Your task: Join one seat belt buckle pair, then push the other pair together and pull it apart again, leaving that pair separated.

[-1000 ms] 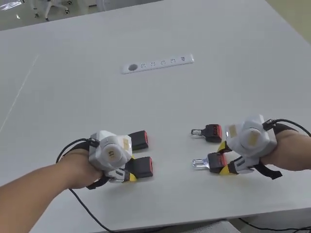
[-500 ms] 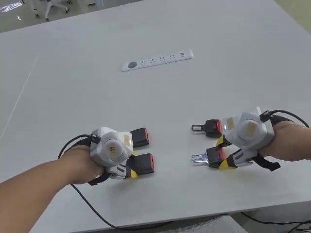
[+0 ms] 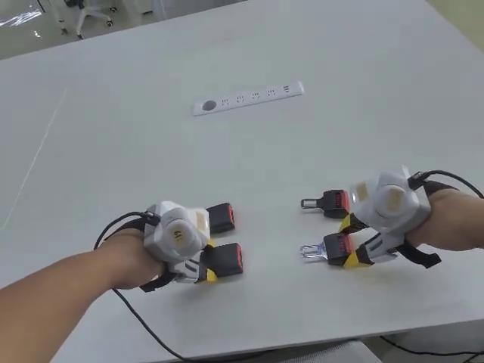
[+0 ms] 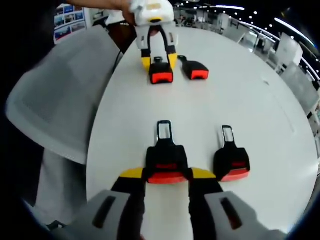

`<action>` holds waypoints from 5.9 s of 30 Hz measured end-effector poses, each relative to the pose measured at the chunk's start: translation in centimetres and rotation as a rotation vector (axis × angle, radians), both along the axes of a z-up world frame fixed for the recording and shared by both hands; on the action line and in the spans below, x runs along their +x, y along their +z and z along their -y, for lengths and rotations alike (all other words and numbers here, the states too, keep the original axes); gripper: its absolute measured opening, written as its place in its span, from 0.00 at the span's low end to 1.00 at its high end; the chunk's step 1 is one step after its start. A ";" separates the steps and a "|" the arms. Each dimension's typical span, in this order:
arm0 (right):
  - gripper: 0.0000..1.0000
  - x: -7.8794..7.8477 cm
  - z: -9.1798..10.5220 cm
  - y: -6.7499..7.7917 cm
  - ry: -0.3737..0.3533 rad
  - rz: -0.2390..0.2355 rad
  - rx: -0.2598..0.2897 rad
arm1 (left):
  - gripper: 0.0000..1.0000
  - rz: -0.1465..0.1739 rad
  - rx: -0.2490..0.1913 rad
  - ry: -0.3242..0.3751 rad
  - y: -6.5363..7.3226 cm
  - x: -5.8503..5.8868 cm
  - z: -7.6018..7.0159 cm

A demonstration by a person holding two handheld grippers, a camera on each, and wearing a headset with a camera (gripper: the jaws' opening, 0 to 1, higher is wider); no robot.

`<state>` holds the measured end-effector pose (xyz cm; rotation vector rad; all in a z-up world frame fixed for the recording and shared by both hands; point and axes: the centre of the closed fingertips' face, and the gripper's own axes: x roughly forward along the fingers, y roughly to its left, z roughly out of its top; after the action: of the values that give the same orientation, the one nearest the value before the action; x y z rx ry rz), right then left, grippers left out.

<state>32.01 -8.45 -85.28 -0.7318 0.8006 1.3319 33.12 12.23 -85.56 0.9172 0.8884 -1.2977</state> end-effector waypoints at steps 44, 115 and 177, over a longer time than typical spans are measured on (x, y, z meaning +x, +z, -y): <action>0.32 0.6 -10.1 0.2 -0.024 0.085 0.128 | 0.33 -0.011 0.025 0.006 -0.1 0.1 -0.1; 0.29 0.5 -14.0 0.4 0.002 0.088 0.134 | 0.32 -0.019 0.014 -0.030 -0.1 0.0 0.1; 0.33 1.0 -14.4 0.4 0.065 0.069 0.088 | 0.34 -0.035 0.068 0.027 -0.2 0.1 -0.5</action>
<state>32.99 5.90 -84.93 -0.7351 0.6642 1.3841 33.19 12.75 -85.72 0.9353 0.9741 -1.2703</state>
